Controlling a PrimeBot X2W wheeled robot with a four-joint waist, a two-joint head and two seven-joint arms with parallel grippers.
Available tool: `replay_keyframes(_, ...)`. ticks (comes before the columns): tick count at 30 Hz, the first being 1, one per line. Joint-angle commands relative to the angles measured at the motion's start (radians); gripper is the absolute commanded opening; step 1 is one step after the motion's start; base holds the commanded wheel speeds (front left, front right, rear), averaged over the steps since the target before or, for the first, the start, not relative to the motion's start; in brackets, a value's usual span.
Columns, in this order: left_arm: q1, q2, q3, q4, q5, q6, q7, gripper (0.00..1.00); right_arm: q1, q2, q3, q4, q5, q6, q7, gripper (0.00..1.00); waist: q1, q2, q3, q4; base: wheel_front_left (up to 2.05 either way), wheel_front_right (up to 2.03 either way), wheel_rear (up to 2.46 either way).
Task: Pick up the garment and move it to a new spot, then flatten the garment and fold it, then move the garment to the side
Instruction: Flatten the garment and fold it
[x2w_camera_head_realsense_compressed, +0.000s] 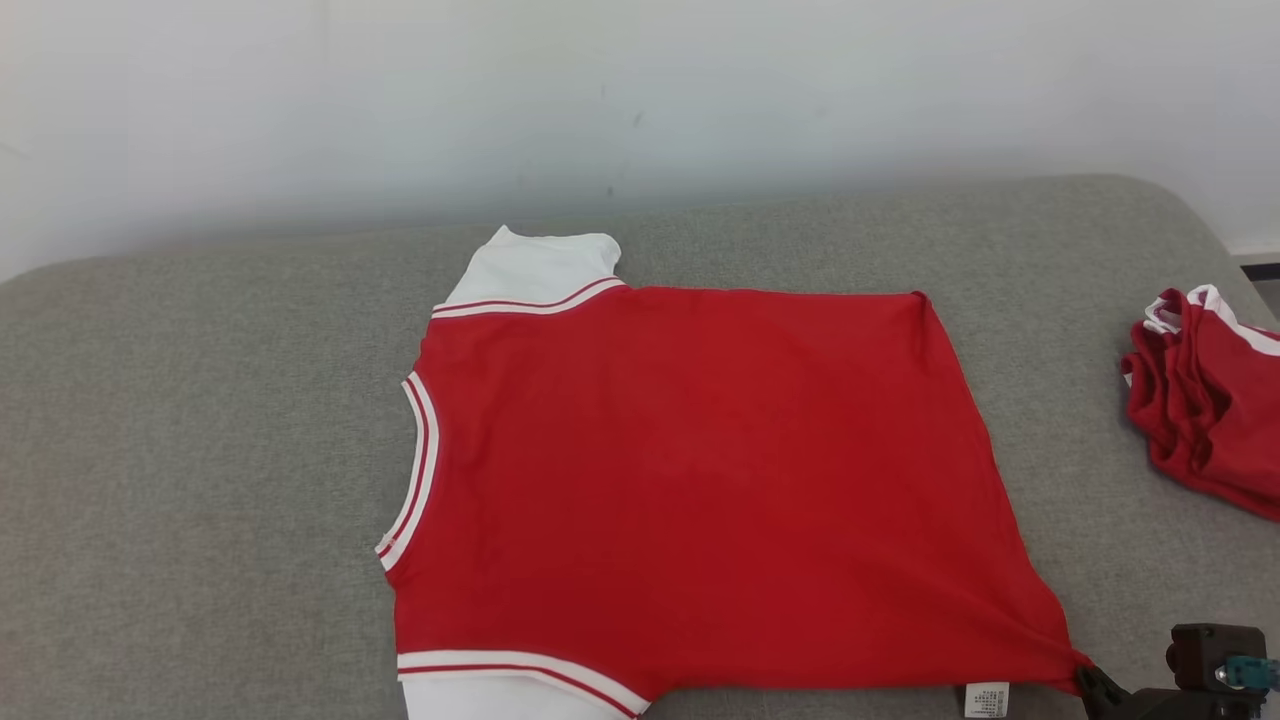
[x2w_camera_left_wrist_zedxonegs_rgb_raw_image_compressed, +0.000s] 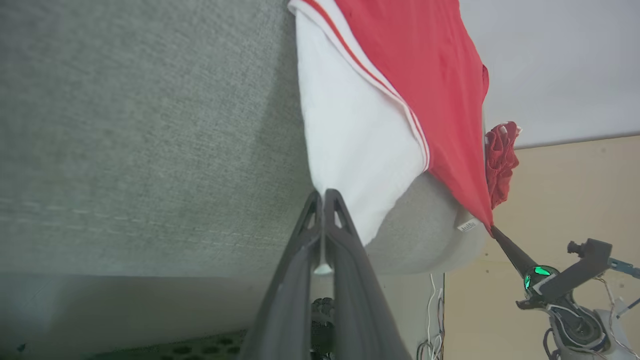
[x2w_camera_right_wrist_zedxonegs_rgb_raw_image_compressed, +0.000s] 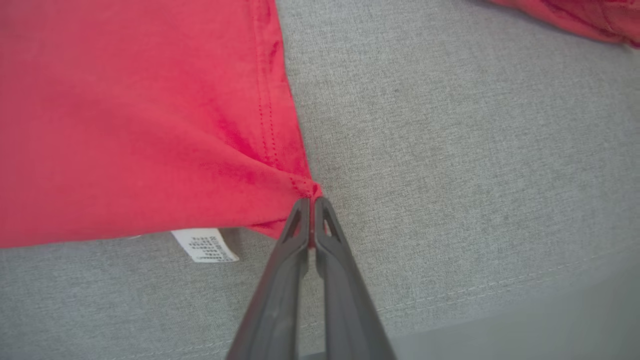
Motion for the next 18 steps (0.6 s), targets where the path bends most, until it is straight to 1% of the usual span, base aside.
replay_keyframes(1,0.018,0.007,0.003,-0.003,-0.017,0.004,0.005,0.00,0.009,0.002,-0.004,-0.005,-0.007,-0.003,0.000,0.00,0.0000,0.0000,0.005,-0.007,0.00,0.00,0.00)
replay_keyframes(7,0.062,0.033,0.025,-0.027,-0.054,0.019,0.029,0.00,0.015,0.014,-0.021,-0.022,-0.025,-0.003,-0.015,0.00,0.0000,0.0000,0.013,-0.012,0.00,0.00,0.00)
replay_keyframes(10,0.067,0.036,0.040,-0.042,-0.063,0.011,0.015,0.00,0.018,0.018,-0.028,-0.029,-0.031,-0.003,-0.030,0.00,0.0000,0.0000,0.015,-0.010,0.00,0.00,0.00)
replay_keyframes(13,0.035,0.018,0.053,-0.065,-0.057,-0.013,-0.018,0.00,0.011,0.012,-0.024,-0.037,-0.008,-0.003,-0.070,0.00,0.0000,0.0000,0.014,-0.006,0.00,0.00,0.00)
replay_keyframes(18,-0.034,-0.015,0.052,-0.085,0.016,-0.022,-0.093,0.00,-0.022,-0.013,0.002,-0.030,0.018,-0.003,-0.129,0.00,0.0000,0.0000,0.009,-0.006,0.00,0.00,0.00)
